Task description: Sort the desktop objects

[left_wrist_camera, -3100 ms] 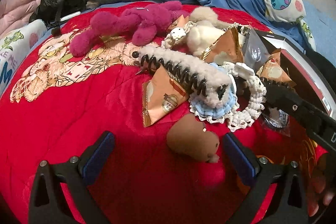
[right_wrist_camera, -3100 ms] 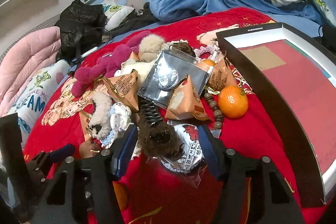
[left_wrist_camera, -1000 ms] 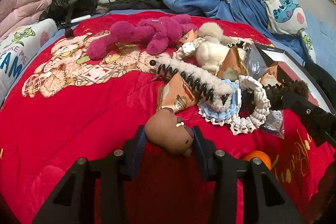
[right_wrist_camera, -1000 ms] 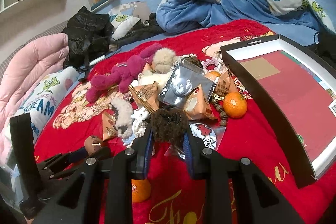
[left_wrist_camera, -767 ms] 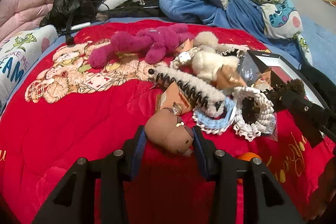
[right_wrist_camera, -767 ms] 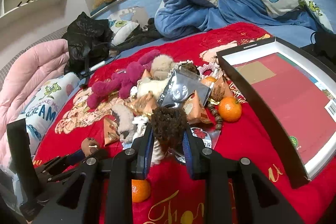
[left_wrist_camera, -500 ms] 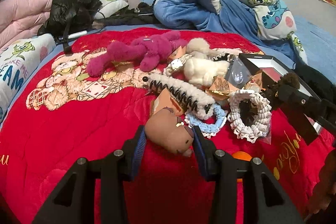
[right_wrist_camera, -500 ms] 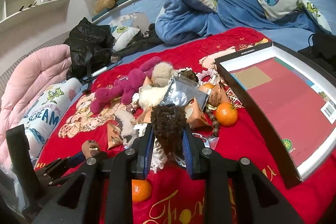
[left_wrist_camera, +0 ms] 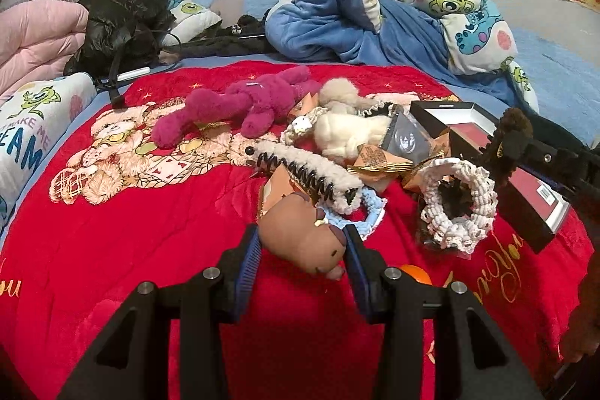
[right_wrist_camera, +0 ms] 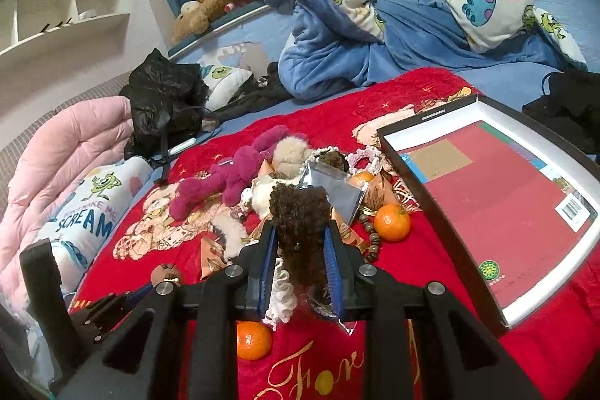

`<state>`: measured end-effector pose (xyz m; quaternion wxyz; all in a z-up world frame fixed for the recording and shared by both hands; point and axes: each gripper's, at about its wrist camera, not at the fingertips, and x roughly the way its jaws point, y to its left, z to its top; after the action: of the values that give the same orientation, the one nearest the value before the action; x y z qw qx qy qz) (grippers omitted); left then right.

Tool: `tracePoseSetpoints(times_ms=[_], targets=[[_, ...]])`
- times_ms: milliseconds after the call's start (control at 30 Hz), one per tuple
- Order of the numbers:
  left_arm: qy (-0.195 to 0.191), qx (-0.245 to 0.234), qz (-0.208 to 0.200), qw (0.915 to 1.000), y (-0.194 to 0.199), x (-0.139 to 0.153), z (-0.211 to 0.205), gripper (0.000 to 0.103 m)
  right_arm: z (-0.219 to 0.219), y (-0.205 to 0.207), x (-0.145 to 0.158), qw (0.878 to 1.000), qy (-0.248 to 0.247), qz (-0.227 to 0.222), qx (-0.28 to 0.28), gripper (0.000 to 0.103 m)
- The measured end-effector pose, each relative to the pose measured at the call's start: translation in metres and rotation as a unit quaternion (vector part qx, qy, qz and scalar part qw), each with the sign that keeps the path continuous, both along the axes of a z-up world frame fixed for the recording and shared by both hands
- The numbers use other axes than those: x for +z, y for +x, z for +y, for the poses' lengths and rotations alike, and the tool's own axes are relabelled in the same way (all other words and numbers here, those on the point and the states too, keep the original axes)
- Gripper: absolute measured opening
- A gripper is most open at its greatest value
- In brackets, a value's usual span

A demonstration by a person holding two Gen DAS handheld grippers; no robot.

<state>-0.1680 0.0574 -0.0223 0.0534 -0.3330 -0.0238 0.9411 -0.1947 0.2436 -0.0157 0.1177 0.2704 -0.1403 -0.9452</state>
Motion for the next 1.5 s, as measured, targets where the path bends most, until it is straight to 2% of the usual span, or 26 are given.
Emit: tracePoseSetpoints(times_ms=[533, 733, 1033, 1133, 1200, 1333, 1500], targets=[[0.012, -0.022, 0.011, 0.9996, 0.017, 0.010, 0.022, 0.045, 0.038, 0.030, 0.019, 0.999, 0.013, 0.027, -0.014, 0.023], [-0.003, -0.034, 0.016, 0.9993, 0.021, 0.010, 0.033, 0.045, 0.052, 0.036, 0.021, 0.999, 0.011, 0.024, -0.018, 0.023], [-0.007, -0.042, 0.019, 0.9989, 0.023, 0.011, 0.037, 0.045, 0.048, 0.032, 0.017, 1.000, -0.007, 0.025, -0.005, 0.023], [-0.008, -0.042, 0.018, 0.9989, 0.022, 0.010, 0.037, 0.045, 0.042, 0.025, 0.011, 1.000, -0.004, 0.016, -0.003, 0.022], [-0.008, -0.042, 0.018, 0.9989, 0.022, 0.010, 0.037, 0.045, 0.039, 0.025, 0.011, 1.000, -0.002, 0.019, 0.000, 0.018], [-0.011, -0.045, 0.017, 0.9988, 0.021, 0.008, 0.038, 0.045, 0.034, 0.026, 0.014, 1.000, 0.006, 0.028, 0.008, 0.018], [-0.013, -0.043, 0.016, 0.9989, 0.019, 0.007, 0.037, 0.045, 0.035, 0.018, 0.005, 1.000, 0.000, 0.004, 0.008, 0.018]])
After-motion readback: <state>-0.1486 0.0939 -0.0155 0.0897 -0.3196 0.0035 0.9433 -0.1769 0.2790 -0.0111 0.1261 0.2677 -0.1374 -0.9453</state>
